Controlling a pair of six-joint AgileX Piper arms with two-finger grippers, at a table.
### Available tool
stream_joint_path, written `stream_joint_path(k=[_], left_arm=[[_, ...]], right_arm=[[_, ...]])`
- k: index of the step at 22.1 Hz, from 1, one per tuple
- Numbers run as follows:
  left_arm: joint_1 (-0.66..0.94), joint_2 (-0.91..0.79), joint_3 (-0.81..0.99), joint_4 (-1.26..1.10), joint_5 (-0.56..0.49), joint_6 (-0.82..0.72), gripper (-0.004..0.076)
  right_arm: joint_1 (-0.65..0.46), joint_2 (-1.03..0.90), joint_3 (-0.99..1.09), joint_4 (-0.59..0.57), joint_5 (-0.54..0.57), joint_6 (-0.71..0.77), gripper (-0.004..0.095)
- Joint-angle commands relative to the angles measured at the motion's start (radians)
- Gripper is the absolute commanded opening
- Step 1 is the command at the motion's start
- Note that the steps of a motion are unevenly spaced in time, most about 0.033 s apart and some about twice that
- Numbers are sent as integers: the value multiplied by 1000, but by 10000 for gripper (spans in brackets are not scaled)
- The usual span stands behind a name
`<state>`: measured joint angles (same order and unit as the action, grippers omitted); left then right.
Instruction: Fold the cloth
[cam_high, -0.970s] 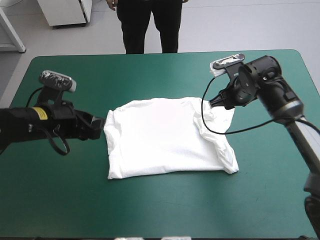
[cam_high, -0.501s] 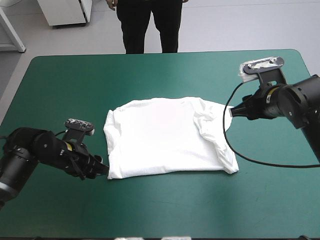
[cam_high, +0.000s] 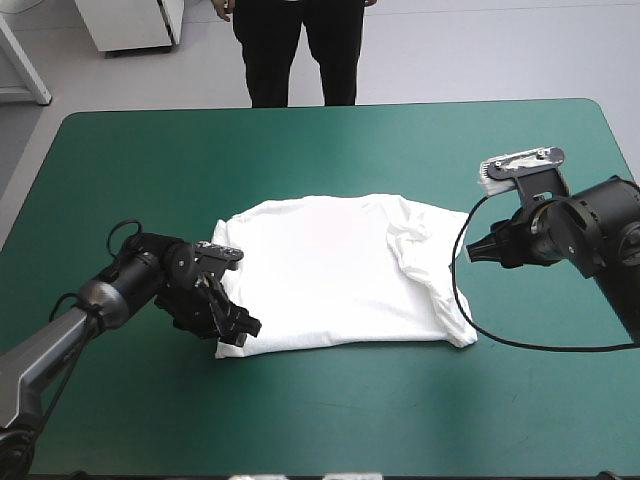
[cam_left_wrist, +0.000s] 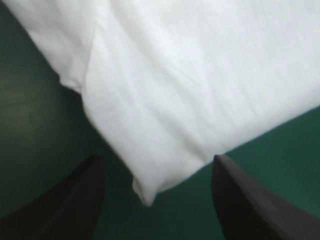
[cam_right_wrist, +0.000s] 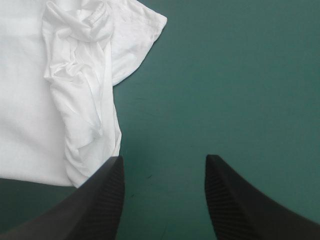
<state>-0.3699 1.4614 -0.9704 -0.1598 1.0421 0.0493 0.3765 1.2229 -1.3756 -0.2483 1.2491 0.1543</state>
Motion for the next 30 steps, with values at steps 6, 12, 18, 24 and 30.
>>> stream_joint_path(k=[6,12,18,24,30], left_arm=[[-38,119,5,39,-84,-80,459],[-38,206,6,-31,-119,-57,270],[-38,254,6,-43,-163,-12,-10],[-38,260,6,-43,-167,-2,-10],[-38,260,6,-41,-167,3,-10]], right_arm=[[-3,-46,73,-5,-54,1,480],[-3,-50,308,63,-221,1,481],[-3,30,433,158,-317,1,551],[-3,142,435,224,-367,-20,600],[-3,285,477,255,-428,-26,600]])
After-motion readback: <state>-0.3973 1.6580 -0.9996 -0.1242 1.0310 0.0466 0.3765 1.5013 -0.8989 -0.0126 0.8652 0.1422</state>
